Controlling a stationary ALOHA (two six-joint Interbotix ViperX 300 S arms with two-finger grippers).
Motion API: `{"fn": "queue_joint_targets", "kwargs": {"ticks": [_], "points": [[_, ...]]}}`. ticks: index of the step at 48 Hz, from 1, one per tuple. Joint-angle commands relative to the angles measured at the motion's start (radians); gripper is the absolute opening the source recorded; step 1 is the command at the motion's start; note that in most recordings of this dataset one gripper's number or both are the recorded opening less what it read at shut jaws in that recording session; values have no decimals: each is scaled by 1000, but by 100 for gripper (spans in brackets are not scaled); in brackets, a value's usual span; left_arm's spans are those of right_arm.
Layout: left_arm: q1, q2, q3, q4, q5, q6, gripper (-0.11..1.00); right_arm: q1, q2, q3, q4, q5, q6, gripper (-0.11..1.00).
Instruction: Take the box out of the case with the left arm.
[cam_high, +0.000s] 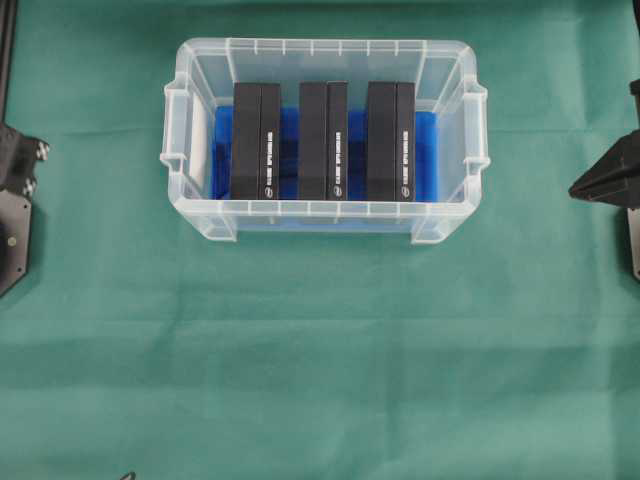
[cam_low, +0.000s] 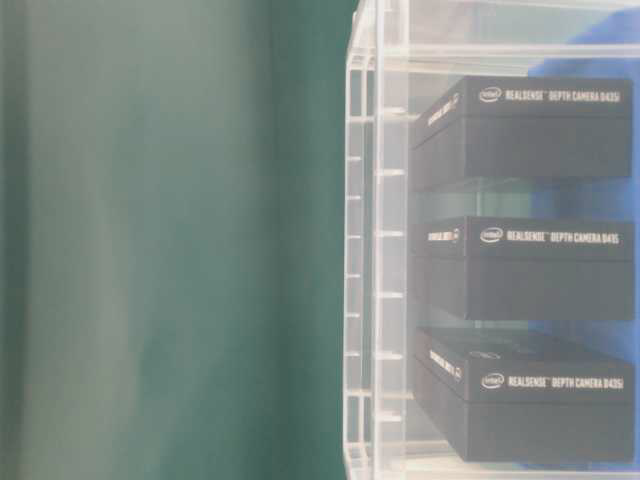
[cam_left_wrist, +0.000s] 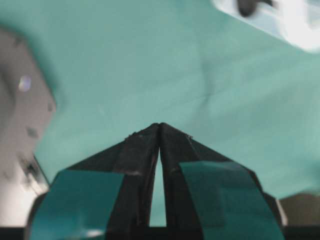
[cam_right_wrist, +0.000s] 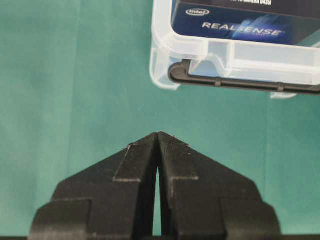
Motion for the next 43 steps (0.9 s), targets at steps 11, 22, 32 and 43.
{"fn": "queue_joint_targets", "kwargs": {"ticks": [11, 22, 32, 43], "points": [[8, -15, -21, 3, 20, -52, 10, -2, 9, -29, -2, 0, 2, 3], [28, 9, -26, 3, 18, -61, 10, -2, 11, -29, -3, 3, 0, 3], [78, 6, -21, 8, 20, -21, 11, -2, 14, -28, -5, 8, 0, 3], [210, 28, -26, 8, 17, 14, 11, -2, 29, -26, -5, 20, 0, 3]]}}
